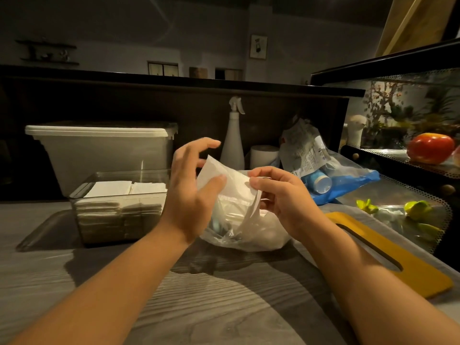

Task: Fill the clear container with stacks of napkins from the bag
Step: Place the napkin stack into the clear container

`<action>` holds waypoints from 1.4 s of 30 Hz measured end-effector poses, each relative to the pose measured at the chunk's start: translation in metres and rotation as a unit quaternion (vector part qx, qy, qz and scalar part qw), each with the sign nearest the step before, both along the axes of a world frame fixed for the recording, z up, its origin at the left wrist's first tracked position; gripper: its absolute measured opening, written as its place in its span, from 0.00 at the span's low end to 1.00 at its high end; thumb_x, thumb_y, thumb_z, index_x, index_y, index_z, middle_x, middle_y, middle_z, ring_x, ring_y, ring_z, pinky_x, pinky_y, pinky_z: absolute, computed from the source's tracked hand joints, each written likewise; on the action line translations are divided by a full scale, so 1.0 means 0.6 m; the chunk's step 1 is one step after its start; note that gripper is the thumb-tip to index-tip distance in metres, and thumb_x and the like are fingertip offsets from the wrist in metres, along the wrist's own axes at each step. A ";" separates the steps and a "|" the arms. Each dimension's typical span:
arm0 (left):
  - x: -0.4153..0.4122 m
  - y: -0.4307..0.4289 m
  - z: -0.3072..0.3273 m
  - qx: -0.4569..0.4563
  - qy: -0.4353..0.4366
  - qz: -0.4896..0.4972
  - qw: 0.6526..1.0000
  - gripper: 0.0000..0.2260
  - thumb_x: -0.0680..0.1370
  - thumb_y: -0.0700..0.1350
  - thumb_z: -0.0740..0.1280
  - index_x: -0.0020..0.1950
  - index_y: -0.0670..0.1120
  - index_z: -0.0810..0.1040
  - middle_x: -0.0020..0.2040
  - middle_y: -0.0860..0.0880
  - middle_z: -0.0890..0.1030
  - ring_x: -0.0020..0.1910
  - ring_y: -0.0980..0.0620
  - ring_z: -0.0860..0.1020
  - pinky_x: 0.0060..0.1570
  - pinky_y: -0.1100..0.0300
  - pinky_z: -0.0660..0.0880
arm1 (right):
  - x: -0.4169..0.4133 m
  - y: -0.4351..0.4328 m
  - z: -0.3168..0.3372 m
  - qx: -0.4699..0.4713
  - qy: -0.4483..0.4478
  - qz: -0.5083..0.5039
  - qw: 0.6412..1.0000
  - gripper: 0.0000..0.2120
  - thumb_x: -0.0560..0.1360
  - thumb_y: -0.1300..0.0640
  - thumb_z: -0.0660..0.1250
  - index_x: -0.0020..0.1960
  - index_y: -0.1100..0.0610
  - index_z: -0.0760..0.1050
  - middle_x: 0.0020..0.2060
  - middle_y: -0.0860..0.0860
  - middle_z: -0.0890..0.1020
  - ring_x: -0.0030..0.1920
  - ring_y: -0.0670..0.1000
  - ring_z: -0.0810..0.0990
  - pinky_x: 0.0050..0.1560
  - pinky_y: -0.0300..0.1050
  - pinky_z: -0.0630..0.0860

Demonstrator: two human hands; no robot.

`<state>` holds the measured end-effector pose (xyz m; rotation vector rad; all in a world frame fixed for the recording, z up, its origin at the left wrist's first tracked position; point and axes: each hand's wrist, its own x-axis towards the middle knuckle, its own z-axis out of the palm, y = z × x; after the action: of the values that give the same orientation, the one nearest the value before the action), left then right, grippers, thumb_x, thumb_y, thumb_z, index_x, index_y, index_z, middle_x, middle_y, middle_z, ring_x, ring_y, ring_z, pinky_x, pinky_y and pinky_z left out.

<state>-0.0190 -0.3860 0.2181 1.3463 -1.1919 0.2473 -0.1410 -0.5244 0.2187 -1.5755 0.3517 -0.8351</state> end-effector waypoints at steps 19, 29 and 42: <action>-0.008 -0.011 -0.017 0.086 0.073 -0.033 0.993 0.05 0.80 0.48 0.67 0.46 0.49 0.79 0.40 0.54 0.81 0.43 0.55 0.80 0.40 0.53 0.83 | -0.002 0.006 -0.003 -0.125 -0.006 -0.013 0.992 0.03 0.76 0.58 0.71 0.45 0.53 0.83 0.43 0.50 0.85 0.47 0.49 0.82 0.46 0.43 0.77; -0.019 -0.012 -0.012 0.160 0.245 -0.169 0.941 0.10 0.77 0.55 0.66 0.53 0.53 0.82 0.49 0.51 0.83 0.51 0.49 0.80 0.45 0.57 0.80 | -0.001 0.016 0.001 -0.063 -0.052 -0.003 0.997 0.08 0.72 0.50 0.71 0.45 0.54 0.85 0.41 0.54 0.85 0.44 0.53 0.80 0.45 0.46 0.78; -0.003 -0.016 -0.012 0.170 0.303 -0.045 0.937 0.12 0.83 0.51 0.61 0.51 0.48 0.82 0.50 0.45 0.85 0.50 0.43 0.83 0.56 0.39 0.78 | -0.006 -0.029 -0.019 -0.405 0.383 -0.096 0.824 0.31 0.72 0.50 0.72 0.73 0.44 0.68 0.73 0.48 0.68 0.72 0.51 0.66 0.71 0.52 0.67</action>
<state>-0.0207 -0.3954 0.2108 1.5097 -0.7824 -0.4383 -0.1448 -0.5420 0.2072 -2.7132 0.8123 -0.4568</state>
